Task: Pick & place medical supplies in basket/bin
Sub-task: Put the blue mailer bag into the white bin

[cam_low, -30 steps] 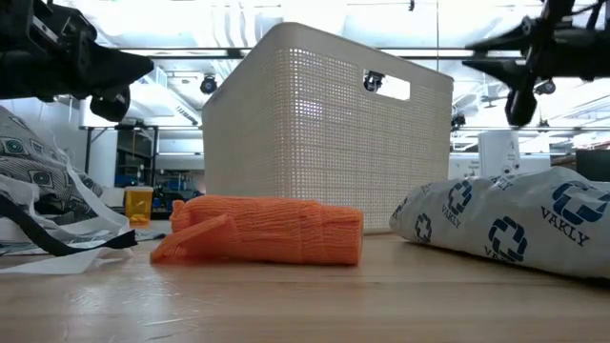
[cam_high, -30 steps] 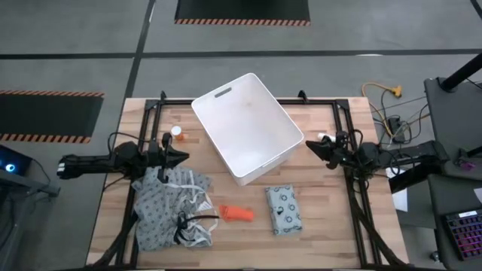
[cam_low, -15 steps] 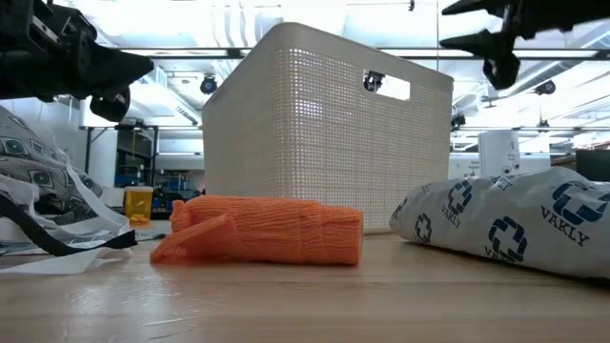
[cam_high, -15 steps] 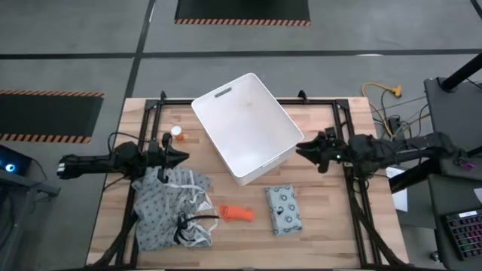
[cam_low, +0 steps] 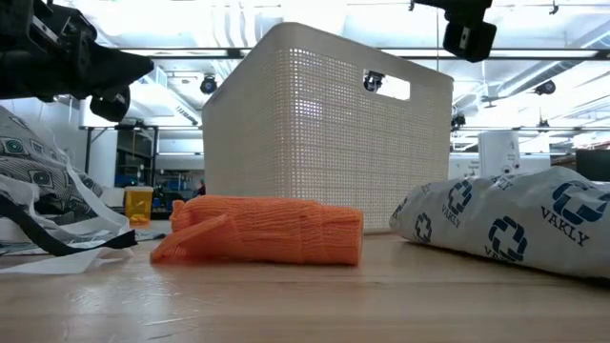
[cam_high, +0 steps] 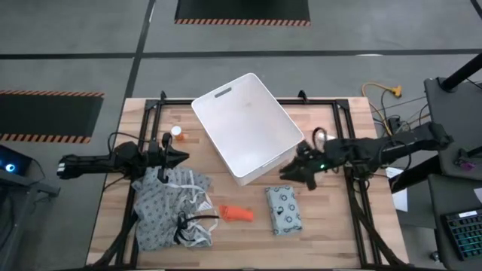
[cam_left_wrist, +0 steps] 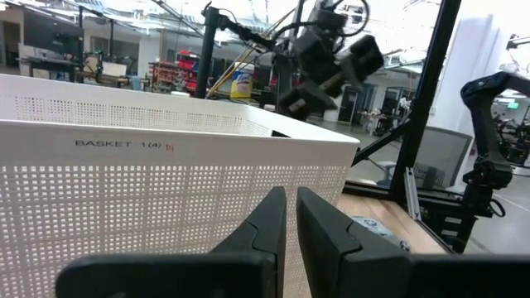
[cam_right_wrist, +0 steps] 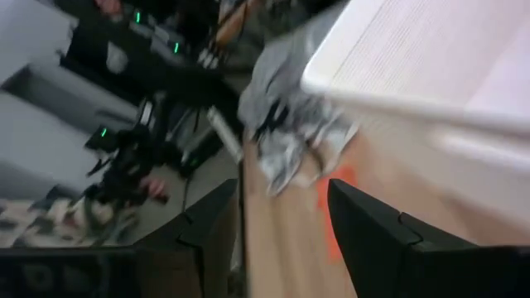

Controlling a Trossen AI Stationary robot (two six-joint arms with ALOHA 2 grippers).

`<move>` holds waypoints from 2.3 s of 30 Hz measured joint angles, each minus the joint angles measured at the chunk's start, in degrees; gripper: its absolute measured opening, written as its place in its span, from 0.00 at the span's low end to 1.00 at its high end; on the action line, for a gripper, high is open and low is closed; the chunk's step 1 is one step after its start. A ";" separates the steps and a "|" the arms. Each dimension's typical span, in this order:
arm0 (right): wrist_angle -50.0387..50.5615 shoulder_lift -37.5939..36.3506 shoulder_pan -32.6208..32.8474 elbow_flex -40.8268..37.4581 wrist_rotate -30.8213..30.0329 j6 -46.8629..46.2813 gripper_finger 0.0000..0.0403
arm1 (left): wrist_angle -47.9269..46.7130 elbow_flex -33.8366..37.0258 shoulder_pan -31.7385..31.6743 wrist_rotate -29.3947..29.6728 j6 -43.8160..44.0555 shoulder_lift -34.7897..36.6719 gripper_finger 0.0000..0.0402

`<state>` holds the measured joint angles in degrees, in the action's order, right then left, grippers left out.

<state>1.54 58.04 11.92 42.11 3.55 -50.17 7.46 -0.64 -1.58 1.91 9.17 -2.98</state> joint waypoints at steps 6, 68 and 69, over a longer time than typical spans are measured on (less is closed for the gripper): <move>-0.02 9.17 3.92 3.07 3.06 -4.19 0.44 | 0.00 0.00 0.02 0.00 -0.02 0.00 0.04; 36.06 41.51 12.80 27.56 -0.98 -31.84 0.58 | -0.44 0.00 0.00 0.02 -0.02 0.00 0.04; 36.03 41.51 12.90 27.29 -1.00 -32.19 0.58 | -0.44 0.00 0.02 0.01 -0.02 0.00 0.04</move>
<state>37.57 99.55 24.82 69.39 2.55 -82.36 7.03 -0.64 -1.56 1.92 9.15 -2.98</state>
